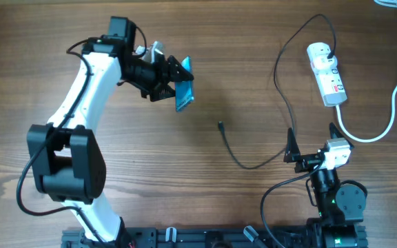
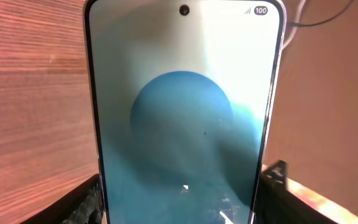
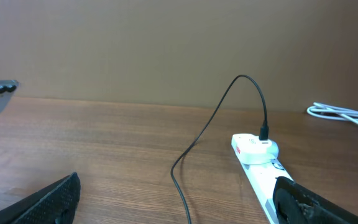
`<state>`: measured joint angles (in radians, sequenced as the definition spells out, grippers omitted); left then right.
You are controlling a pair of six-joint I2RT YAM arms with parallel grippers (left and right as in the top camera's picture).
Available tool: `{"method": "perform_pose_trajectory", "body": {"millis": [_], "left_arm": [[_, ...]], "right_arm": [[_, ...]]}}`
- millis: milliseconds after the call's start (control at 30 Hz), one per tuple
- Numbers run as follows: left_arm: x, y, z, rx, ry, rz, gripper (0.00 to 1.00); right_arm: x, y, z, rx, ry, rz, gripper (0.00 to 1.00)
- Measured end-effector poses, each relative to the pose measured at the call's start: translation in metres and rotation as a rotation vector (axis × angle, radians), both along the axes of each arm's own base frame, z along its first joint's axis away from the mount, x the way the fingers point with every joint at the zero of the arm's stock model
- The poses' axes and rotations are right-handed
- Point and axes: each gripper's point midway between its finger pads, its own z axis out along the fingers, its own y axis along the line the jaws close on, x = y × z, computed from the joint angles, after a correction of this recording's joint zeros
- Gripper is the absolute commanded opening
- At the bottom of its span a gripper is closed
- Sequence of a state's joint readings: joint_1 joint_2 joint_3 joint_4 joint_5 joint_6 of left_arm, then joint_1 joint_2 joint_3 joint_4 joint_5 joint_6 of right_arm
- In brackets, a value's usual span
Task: Plug charger to phone and switch on socket
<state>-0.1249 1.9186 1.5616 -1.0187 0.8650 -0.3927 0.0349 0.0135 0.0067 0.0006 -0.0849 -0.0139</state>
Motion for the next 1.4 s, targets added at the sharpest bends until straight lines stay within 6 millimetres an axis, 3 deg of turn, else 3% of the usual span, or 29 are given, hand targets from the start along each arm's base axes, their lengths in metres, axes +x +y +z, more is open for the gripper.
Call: {"method": "perform_pose_trajectory", "body": {"millis": [267, 533, 600, 700, 767, 833, 933, 1000, 1067, 1100, 1300, 1367, 1400], "left_arm": [[-0.003, -0.009, 0.045, -0.304, 0.052, -0.001, 0.68], [0.009, 0.014, 0.062, -0.417, 0.168, 0.12, 0.68], [0.012, 0.022, 0.064, -0.431, 0.193, 0.154, 0.68], [0.014, 0.029, 0.065, -0.442, 0.206, 0.177, 0.68], [0.015, 0.03, 0.066, -0.446, 0.211, 0.182, 0.69], [0.015, 0.03, 0.066, -0.447, 0.215, 0.184, 0.69], [0.019, 0.03, 0.067, -0.452, 0.207, 0.188, 0.68], [0.02, 0.03, 0.068, -0.453, 0.217, 0.196, 0.69], [0.02, 0.03, 0.068, -0.454, 0.228, 0.202, 0.69], [0.02, 0.03, 0.068, -0.455, 0.232, 0.204, 0.69], [0.019, 0.029, 0.071, -0.473, 0.248, 0.204, 0.69], [0.019, 0.029, 0.072, -0.48, 0.251, 0.202, 0.69], [0.019, 0.029, 0.072, -0.48, 0.251, 0.202, 0.69]], "right_arm": [[0.0, 0.0, 0.0, 0.0, 0.0, 0.0, 1.0], [0.0, 0.0, 0.0, 0.0, 0.0, 0.0, 1.0], [-0.001, 0.003, 0.008, 0.011, -0.033, 0.02, 1.0], [-0.009, 0.039, 0.008, 0.127, -0.004, 0.234, 1.0], [-0.021, 0.062, 0.022, 0.232, -0.017, 0.386, 1.0], [-0.032, 0.077, 0.037, 0.438, 0.014, 0.506, 1.0], [-0.035, 0.08, 0.043, 0.746, 0.121, 0.545, 1.0], [-0.046, 0.082, 0.076, 0.87, 0.059, 0.633, 1.0], [-0.072, 0.084, 0.123, 0.876, -0.105, 0.766, 1.0], [-0.077, 0.084, 0.134, 0.884, -0.125, 0.784, 0.99], [-0.079, 0.083, 0.184, 0.817, 0.105, 0.612, 0.99], [-0.084, 0.08, 0.215, 0.687, 0.178, 0.528, 1.0], [-0.084, 0.078, 0.217, 0.597, 0.212, 0.491, 1.0]]}}
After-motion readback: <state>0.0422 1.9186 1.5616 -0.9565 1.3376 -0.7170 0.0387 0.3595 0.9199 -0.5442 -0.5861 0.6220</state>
